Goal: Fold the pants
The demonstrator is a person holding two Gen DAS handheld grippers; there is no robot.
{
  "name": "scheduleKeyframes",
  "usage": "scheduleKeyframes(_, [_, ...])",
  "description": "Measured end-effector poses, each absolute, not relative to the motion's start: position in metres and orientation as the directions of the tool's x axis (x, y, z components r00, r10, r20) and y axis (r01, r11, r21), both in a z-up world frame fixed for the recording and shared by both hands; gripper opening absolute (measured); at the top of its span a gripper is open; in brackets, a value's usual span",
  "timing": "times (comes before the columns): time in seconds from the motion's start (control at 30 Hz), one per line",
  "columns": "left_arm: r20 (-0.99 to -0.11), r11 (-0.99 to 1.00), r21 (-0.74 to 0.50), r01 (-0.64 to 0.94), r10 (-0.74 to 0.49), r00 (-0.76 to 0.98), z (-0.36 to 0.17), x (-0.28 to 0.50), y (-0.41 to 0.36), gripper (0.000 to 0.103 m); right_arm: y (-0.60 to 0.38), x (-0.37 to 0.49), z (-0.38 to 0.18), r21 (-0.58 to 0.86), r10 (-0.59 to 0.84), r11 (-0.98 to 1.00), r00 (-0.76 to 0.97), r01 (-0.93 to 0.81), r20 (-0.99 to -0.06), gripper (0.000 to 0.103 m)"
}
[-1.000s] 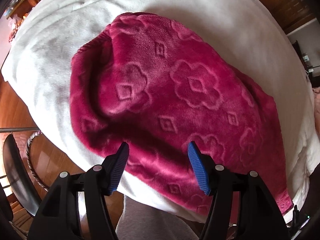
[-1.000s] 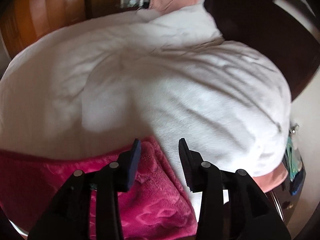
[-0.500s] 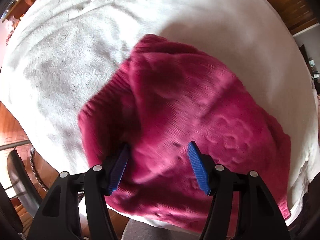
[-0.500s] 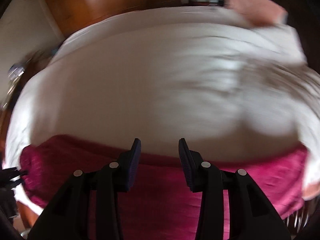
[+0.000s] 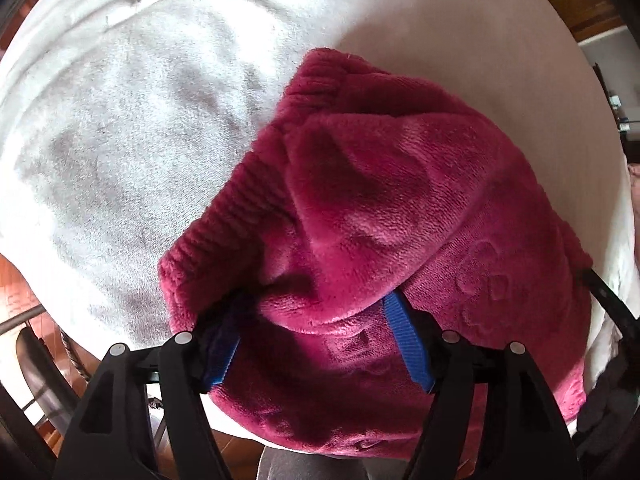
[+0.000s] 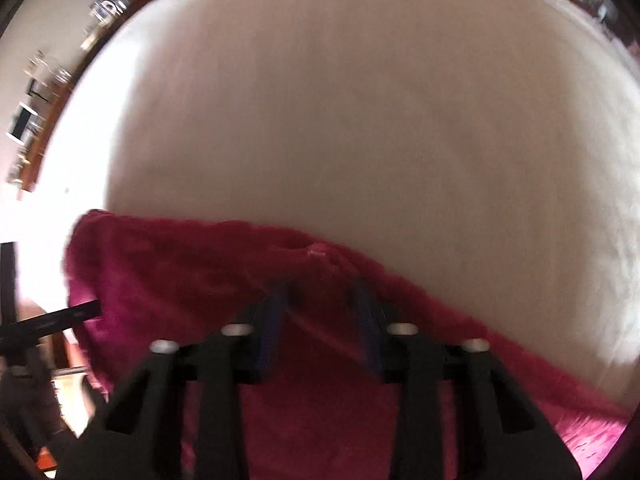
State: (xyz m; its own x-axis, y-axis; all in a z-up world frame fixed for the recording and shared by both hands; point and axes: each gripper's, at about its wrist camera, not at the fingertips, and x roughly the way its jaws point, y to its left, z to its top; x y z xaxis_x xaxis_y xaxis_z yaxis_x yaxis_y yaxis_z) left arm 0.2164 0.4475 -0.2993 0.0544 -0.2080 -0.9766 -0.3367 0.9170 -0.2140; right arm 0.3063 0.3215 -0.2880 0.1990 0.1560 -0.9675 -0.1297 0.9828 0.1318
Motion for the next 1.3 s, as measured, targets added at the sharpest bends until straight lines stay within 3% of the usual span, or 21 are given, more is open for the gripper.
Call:
scheduleKeyframes(0.13, [-0.972,0.918,-0.231,-0.322,-0.228,0.049,-0.296,0.220,0.454,0.070,0.318,0.318,-0.279,0.118,0.135,0.990,0.262,-0.077,-0.956,0.000])
scheduleKeyframes(0.23, [-0.976,0.931,-0.216,-0.295,-0.211,0.048,-0.295,0.218,0.454,0.070,0.311,0.332,-0.282,0.046,0.055,0.998,0.295,-0.039,-0.954,0.000])
scheduleKeyframes(0.4, [-0.976,0.937,-0.215,-0.275,-0.213,0.039,-0.295,0.218,0.451,0.070,0.305,0.337,-0.273,0.127,0.120,0.992,0.308,0.003,-0.944,0.001])
scheduleKeyframes(0.47, [-0.974,0.943,-0.226,-0.244,-0.215,0.069,-0.281,0.226,0.432,0.070,0.303,0.330,-0.264,0.178,0.166,0.984,0.308,0.013,-0.937,0.023])
scheduleKeyframes(0.5, [-0.973,0.946,-0.229,-0.228,-0.216,0.081,-0.273,0.226,0.430,0.070,0.303,0.325,-0.260,0.213,0.198,0.977,0.308,0.013,-0.931,0.047])
scheduleKeyframes(0.53, [-0.971,0.950,-0.233,-0.207,-0.217,0.097,-0.266,0.227,0.426,0.070,0.304,0.321,-0.258,0.213,0.199,0.977,0.313,0.011,-0.929,0.050])
scheduleKeyframes(0.67, [-0.966,0.964,-0.232,-0.132,-0.212,0.150,-0.248,0.242,0.408,0.070,0.314,0.315,-0.273,0.192,0.192,0.981,0.264,-0.027,-0.945,0.047])
scheduleKeyframes(0.77, [-0.967,0.967,-0.220,-0.130,-0.199,0.157,-0.248,0.261,0.401,0.070,0.326,0.312,-0.293,0.143,0.156,0.987,0.227,-0.071,-0.961,0.016])
scheduleKeyframes(0.83, [-0.971,0.969,-0.200,-0.146,-0.175,0.164,-0.254,0.280,0.404,0.070,0.319,0.308,-0.295,0.115,0.129,0.991,0.251,-0.068,-0.959,0.007])
scheduleKeyframes(1.03, [-0.984,0.977,-0.129,-0.168,-0.106,0.140,-0.286,0.308,0.412,0.070,0.331,0.330,-0.308,-0.008,0.005,0.999,0.273,-0.045,-0.962,0.000])
scheduleKeyframes(1.17, [-0.989,0.992,-0.057,-0.115,-0.041,0.140,-0.286,0.310,0.394,0.070,0.321,0.330,-0.306,0.033,0.036,0.999,0.276,-0.014,-0.961,0.000])
scheduleKeyframes(1.27, [-0.986,0.989,-0.083,-0.124,-0.063,0.157,-0.274,0.307,0.392,0.070,0.305,0.317,-0.282,0.102,0.075,0.993,0.346,0.061,-0.935,0.007])
scheduleKeyframes(1.3, [-0.984,0.988,-0.089,-0.128,-0.068,0.163,-0.270,0.301,0.391,0.070,0.302,0.314,-0.277,0.108,0.077,0.992,0.357,0.070,-0.931,0.015])
